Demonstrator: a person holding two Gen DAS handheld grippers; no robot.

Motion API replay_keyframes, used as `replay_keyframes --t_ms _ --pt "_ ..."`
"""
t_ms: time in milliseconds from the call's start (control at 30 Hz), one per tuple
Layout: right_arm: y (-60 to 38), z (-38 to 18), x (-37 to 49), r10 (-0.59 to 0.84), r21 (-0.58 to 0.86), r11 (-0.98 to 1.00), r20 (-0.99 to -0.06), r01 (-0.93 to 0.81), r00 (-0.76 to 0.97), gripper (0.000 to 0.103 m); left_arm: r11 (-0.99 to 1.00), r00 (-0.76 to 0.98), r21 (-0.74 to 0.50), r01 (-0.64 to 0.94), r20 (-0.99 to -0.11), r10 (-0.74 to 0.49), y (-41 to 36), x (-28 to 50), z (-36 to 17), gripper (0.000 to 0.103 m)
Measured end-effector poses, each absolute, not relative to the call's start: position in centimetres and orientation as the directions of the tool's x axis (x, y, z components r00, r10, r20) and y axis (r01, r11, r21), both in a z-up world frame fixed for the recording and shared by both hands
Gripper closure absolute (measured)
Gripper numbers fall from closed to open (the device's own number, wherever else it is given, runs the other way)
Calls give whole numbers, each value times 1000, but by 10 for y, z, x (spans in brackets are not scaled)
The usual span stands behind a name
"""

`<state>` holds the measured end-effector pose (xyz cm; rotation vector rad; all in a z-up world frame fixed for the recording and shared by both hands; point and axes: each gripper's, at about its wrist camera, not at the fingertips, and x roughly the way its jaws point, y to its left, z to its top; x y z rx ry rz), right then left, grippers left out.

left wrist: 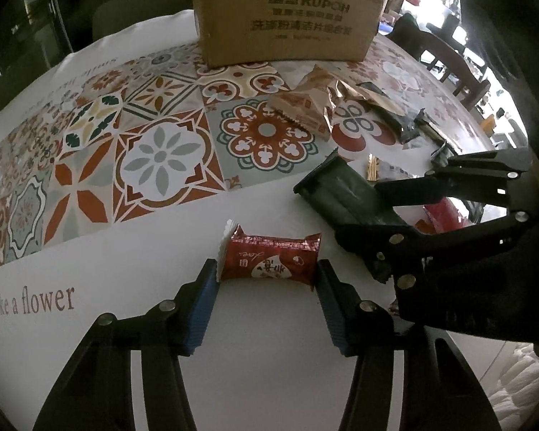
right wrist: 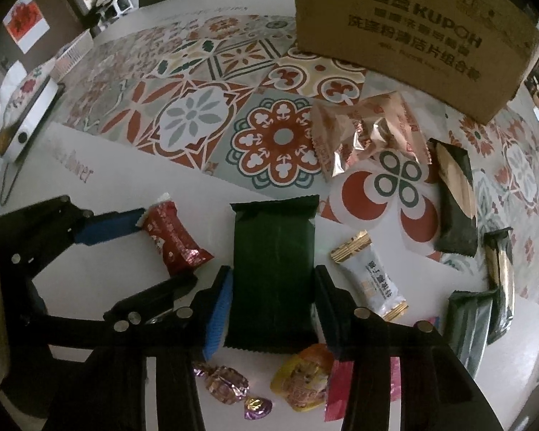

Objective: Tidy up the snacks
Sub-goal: 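Grasp the red biscuit with the left gripper while the right gripper grasps the dark green pack, then carry both snacks over the box and open both grippers to drop them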

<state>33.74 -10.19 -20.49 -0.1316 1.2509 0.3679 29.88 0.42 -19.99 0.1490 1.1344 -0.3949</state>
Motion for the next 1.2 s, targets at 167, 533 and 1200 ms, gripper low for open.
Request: replay_keyframes --t_ms 167,533,1200 --pt "-106 -201 334 217 118 937 -934 -328 284 58 928 381 -70 366 -898 -218 7 295 -191 50" --pt "-106 -183 326 232 121 938 -915 -325 329 58 956 445 -55 290 -876 -185 21 296 -163 50" --pt "-132 -88 303 251 115 957 -791 -266 558 58 971 624 -85 224 -752 -210 18 287 -67 50"
